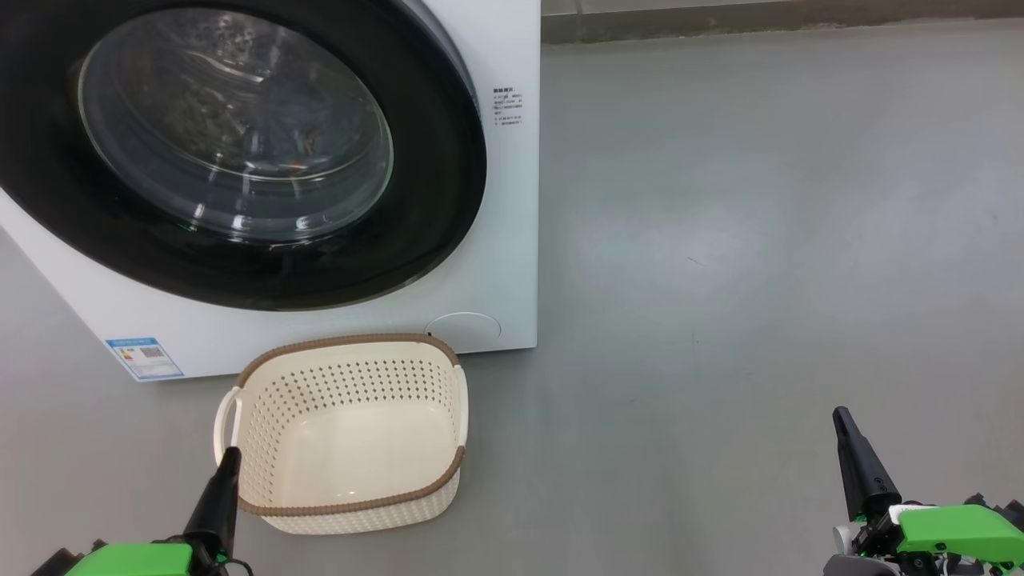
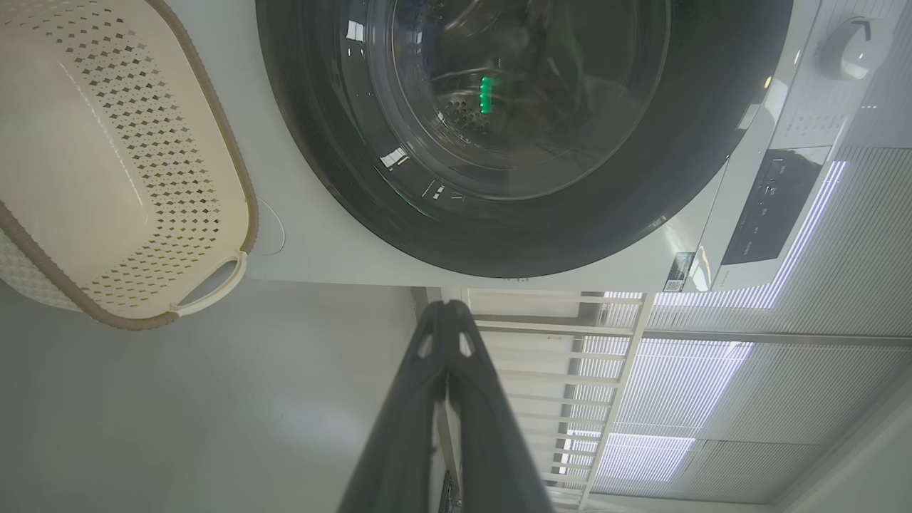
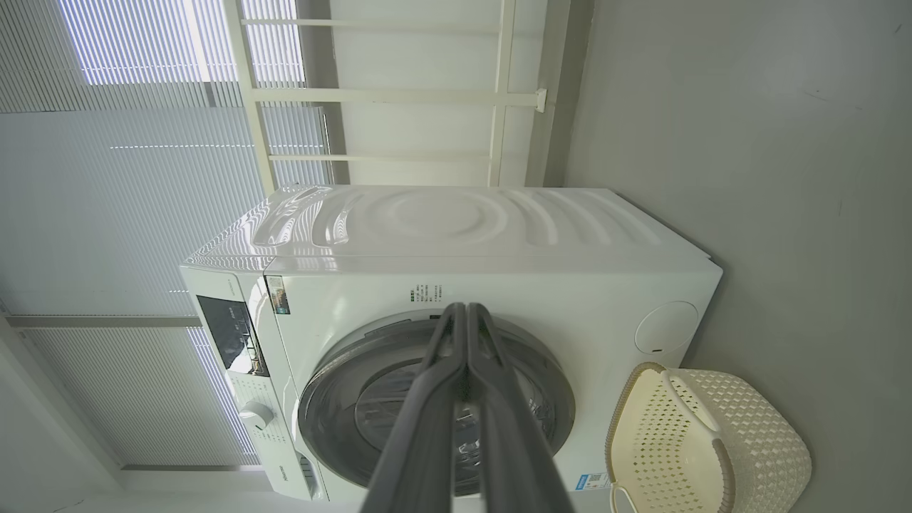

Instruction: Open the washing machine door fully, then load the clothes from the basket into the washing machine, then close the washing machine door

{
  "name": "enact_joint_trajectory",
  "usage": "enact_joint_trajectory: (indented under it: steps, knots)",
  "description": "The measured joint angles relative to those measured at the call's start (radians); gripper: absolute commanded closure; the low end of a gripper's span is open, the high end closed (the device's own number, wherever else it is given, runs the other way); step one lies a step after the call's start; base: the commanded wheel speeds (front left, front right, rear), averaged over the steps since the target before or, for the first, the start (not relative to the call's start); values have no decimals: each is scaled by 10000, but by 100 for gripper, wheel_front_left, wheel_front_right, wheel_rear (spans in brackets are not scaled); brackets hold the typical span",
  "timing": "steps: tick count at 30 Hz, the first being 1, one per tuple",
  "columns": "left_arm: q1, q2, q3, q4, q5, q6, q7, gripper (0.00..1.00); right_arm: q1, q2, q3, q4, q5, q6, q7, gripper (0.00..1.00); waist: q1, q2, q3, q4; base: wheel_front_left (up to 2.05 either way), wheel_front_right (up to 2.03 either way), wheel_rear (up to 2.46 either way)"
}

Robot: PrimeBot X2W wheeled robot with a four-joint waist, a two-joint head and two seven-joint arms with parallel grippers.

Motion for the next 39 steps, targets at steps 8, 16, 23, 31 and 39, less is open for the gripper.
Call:
enact_joint_trajectory:
  steps: [8, 16, 23, 31, 39]
  knots:
    - [0, 0, 6, 0, 2, 0, 2, 100, 0, 0, 0, 0, 6, 0, 0, 100, 0, 0, 0, 0, 0, 0, 0]
    - [-1, -2, 12, 0, 2, 0, 2, 100, 0, 0, 0, 0, 6, 0, 0, 100, 0, 0, 0, 0, 0, 0, 0]
    - [-1, -4, 15, 0, 2, 0, 2, 100, 0, 0, 0, 0, 6, 0, 0, 100, 0, 0, 0, 0, 0, 0, 0]
    - [-1, -6, 21, 0, 2, 0, 4, 100, 0, 0, 0, 0, 6, 0, 0, 100, 0, 0, 0, 0, 0, 0, 0]
    - [-1, -8, 27, 0, 2, 0, 4, 100, 0, 0, 0, 0, 6, 0, 0, 100, 0, 0, 0, 0, 0, 0, 0]
